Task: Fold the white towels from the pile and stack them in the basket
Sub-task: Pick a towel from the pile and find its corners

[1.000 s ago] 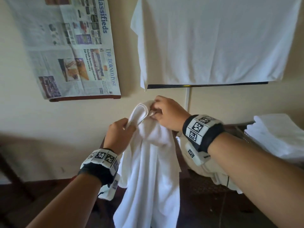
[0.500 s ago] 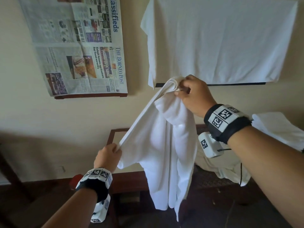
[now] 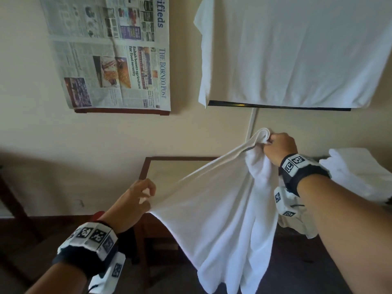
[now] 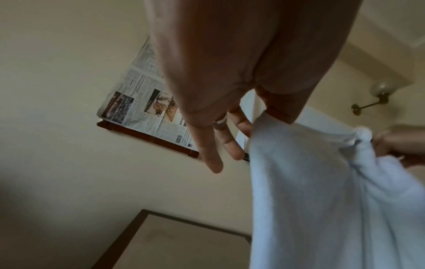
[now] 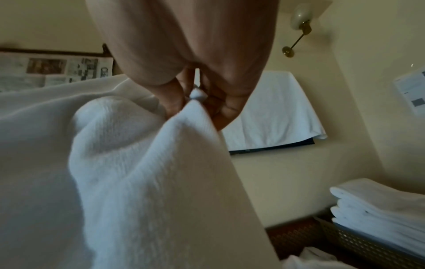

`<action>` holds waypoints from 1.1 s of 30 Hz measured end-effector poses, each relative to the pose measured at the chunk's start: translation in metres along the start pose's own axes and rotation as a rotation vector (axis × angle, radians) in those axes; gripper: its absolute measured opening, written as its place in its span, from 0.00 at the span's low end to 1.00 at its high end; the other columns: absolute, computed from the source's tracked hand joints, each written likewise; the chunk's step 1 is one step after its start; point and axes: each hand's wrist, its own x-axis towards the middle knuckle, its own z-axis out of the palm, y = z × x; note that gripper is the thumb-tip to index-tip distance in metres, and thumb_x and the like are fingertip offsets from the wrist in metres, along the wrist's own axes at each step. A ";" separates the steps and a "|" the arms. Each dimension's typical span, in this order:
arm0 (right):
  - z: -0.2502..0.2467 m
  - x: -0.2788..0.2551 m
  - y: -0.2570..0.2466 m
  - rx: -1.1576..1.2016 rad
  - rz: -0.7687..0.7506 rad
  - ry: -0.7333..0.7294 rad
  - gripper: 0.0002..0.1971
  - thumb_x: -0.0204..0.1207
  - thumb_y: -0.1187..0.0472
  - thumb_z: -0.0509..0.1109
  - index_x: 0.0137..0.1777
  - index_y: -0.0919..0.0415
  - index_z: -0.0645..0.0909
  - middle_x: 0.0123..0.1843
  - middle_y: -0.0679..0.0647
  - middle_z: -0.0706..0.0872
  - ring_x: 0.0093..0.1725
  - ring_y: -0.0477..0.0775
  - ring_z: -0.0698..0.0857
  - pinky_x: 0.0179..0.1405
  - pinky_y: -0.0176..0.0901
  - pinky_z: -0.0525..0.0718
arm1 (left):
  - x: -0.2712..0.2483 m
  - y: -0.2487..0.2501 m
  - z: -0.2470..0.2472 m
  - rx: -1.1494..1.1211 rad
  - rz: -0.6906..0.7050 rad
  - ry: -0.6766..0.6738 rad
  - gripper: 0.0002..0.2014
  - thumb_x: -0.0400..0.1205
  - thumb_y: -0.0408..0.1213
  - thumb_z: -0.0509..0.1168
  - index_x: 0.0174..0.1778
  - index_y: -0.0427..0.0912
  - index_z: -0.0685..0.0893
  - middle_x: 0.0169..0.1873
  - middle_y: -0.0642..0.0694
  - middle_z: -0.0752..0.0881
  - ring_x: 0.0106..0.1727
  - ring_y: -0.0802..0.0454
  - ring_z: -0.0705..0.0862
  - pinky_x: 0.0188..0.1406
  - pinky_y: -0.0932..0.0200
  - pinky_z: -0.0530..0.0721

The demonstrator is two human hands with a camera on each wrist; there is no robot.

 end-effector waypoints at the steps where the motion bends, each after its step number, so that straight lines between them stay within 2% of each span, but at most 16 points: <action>1: 0.005 -0.001 0.004 0.000 0.030 -0.026 0.10 0.75 0.64 0.69 0.52 0.65 0.88 0.49 0.67 0.88 0.51 0.70 0.86 0.51 0.49 0.83 | -0.001 0.000 -0.002 -0.035 0.036 0.010 0.24 0.76 0.19 0.65 0.35 0.61 0.79 0.51 0.59 0.83 0.53 0.68 0.82 0.47 0.68 0.76; 3: 0.014 -0.005 0.008 0.003 0.058 -0.067 0.09 0.75 0.63 0.70 0.51 0.66 0.88 0.49 0.67 0.89 0.50 0.69 0.87 0.50 0.49 0.85 | -0.003 -0.001 -0.004 0.015 0.034 -0.026 0.20 0.78 0.28 0.69 0.32 0.63 0.84 0.46 0.61 0.85 0.50 0.63 0.83 0.52 0.61 0.78; 5: 0.021 -0.011 0.010 0.016 0.058 -0.106 0.09 0.75 0.63 0.69 0.50 0.65 0.89 0.48 0.67 0.89 0.50 0.69 0.87 0.50 0.50 0.85 | -0.008 -0.004 -0.010 0.375 -0.103 -0.108 0.05 0.78 0.52 0.68 0.36 0.65 0.83 0.40 0.62 0.85 0.45 0.59 0.84 0.50 0.54 0.83; 7: 0.030 -0.019 0.011 0.028 0.029 -0.146 0.08 0.76 0.62 0.70 0.48 0.64 0.89 0.47 0.66 0.89 0.48 0.67 0.87 0.48 0.48 0.84 | -0.013 -0.015 -0.011 0.656 -0.210 -0.121 0.15 0.74 0.67 0.65 0.40 0.60 0.80 0.40 0.62 0.84 0.43 0.57 0.84 0.47 0.54 0.84; 8: 0.035 -0.024 0.011 0.032 0.010 -0.168 0.08 0.76 0.62 0.70 0.47 0.65 0.89 0.46 0.66 0.89 0.47 0.67 0.87 0.45 0.46 0.83 | -0.016 -0.021 -0.007 0.678 -0.238 -0.098 0.18 0.73 0.69 0.65 0.42 0.58 0.80 0.40 0.62 0.84 0.42 0.56 0.84 0.43 0.55 0.82; 9: 0.042 -0.029 0.013 0.038 -0.009 -0.188 0.08 0.75 0.62 0.71 0.46 0.66 0.89 0.44 0.66 0.89 0.46 0.66 0.87 0.43 0.45 0.81 | -0.020 -0.025 -0.004 0.672 -0.240 -0.061 0.18 0.73 0.67 0.67 0.42 0.57 0.79 0.39 0.60 0.83 0.41 0.55 0.84 0.39 0.56 0.80; 11: 0.054 -0.038 0.023 0.044 -0.023 -0.209 0.08 0.74 0.62 0.72 0.42 0.68 0.88 0.43 0.67 0.89 0.45 0.66 0.87 0.41 0.43 0.76 | -0.022 -0.039 0.005 0.482 -0.261 0.036 0.12 0.76 0.54 0.73 0.39 0.53 0.78 0.35 0.56 0.83 0.40 0.48 0.84 0.33 0.57 0.76; 14: 0.071 -0.052 0.045 0.059 -0.027 -0.254 0.07 0.74 0.63 0.74 0.43 0.68 0.88 0.41 0.63 0.88 0.46 0.63 0.86 0.41 0.41 0.72 | -0.017 -0.061 0.010 0.078 -0.337 0.258 0.07 0.78 0.39 0.76 0.43 0.51 0.82 0.36 0.50 0.86 0.41 0.43 0.86 0.38 0.52 0.81; 17: 0.087 -0.064 0.065 0.135 -0.043 -0.350 0.05 0.74 0.64 0.77 0.47 0.63 0.91 0.42 0.57 0.89 0.47 0.59 0.86 0.44 0.44 0.77 | -0.009 -0.074 0.016 -0.018 -0.384 0.438 0.10 0.79 0.38 0.75 0.54 0.54 0.85 0.37 0.52 0.87 0.44 0.42 0.86 0.49 0.49 0.83; 19: 0.097 -0.072 0.080 0.134 -0.018 -0.358 0.06 0.73 0.62 0.78 0.42 0.66 0.89 0.40 0.62 0.89 0.45 0.64 0.86 0.46 0.49 0.82 | -0.005 -0.085 0.021 0.028 -0.423 0.452 0.03 0.82 0.39 0.72 0.45 0.45 0.88 0.34 0.44 0.87 0.43 0.38 0.85 0.46 0.50 0.80; 20: 0.102 -0.076 0.089 0.112 -0.016 -0.339 0.08 0.73 0.62 0.77 0.39 0.68 0.87 0.38 0.64 0.88 0.44 0.66 0.85 0.43 0.49 0.81 | -0.003 -0.094 0.023 0.035 -0.466 0.450 0.09 0.83 0.41 0.71 0.41 0.40 0.88 0.33 0.39 0.87 0.43 0.36 0.86 0.45 0.49 0.79; 23: 0.107 -0.095 0.118 0.063 -0.001 -0.236 0.06 0.74 0.66 0.75 0.38 0.69 0.86 0.36 0.63 0.86 0.40 0.65 0.82 0.39 0.44 0.74 | -0.013 -0.124 0.032 0.018 -0.602 0.440 0.20 0.81 0.53 0.66 0.38 0.38 0.88 0.35 0.35 0.88 0.45 0.33 0.87 0.49 0.44 0.83; 26: 0.105 -0.109 0.151 0.003 0.071 -0.124 0.09 0.75 0.67 0.74 0.35 0.70 0.83 0.34 0.67 0.85 0.35 0.63 0.78 0.37 0.44 0.69 | -0.031 -0.145 0.029 0.115 -0.775 0.447 0.17 0.86 0.47 0.64 0.52 0.35 0.89 0.49 0.29 0.88 0.54 0.27 0.85 0.55 0.42 0.81; 27: 0.104 -0.112 0.159 -0.007 0.109 -0.095 0.09 0.76 0.66 0.73 0.36 0.70 0.84 0.35 0.68 0.86 0.37 0.65 0.80 0.38 0.44 0.70 | -0.035 -0.152 0.024 0.159 -0.835 0.470 0.17 0.87 0.46 0.63 0.56 0.35 0.88 0.54 0.27 0.87 0.57 0.25 0.84 0.57 0.41 0.80; 29: 0.100 -0.111 0.166 -0.001 0.167 -0.038 0.07 0.79 0.65 0.71 0.47 0.70 0.88 0.43 0.68 0.88 0.45 0.68 0.83 0.43 0.44 0.73 | -0.039 -0.160 0.012 0.195 -0.921 0.522 0.18 0.88 0.45 0.60 0.59 0.33 0.87 0.58 0.25 0.85 0.59 0.23 0.83 0.60 0.38 0.81; 33: 0.089 -0.094 0.159 0.032 0.196 0.049 0.10 0.81 0.64 0.67 0.52 0.69 0.88 0.48 0.68 0.89 0.50 0.68 0.83 0.46 0.43 0.71 | -0.020 -0.165 -0.012 0.151 -0.847 0.593 0.23 0.85 0.52 0.57 0.58 0.36 0.86 0.59 0.25 0.85 0.60 0.22 0.82 0.64 0.32 0.81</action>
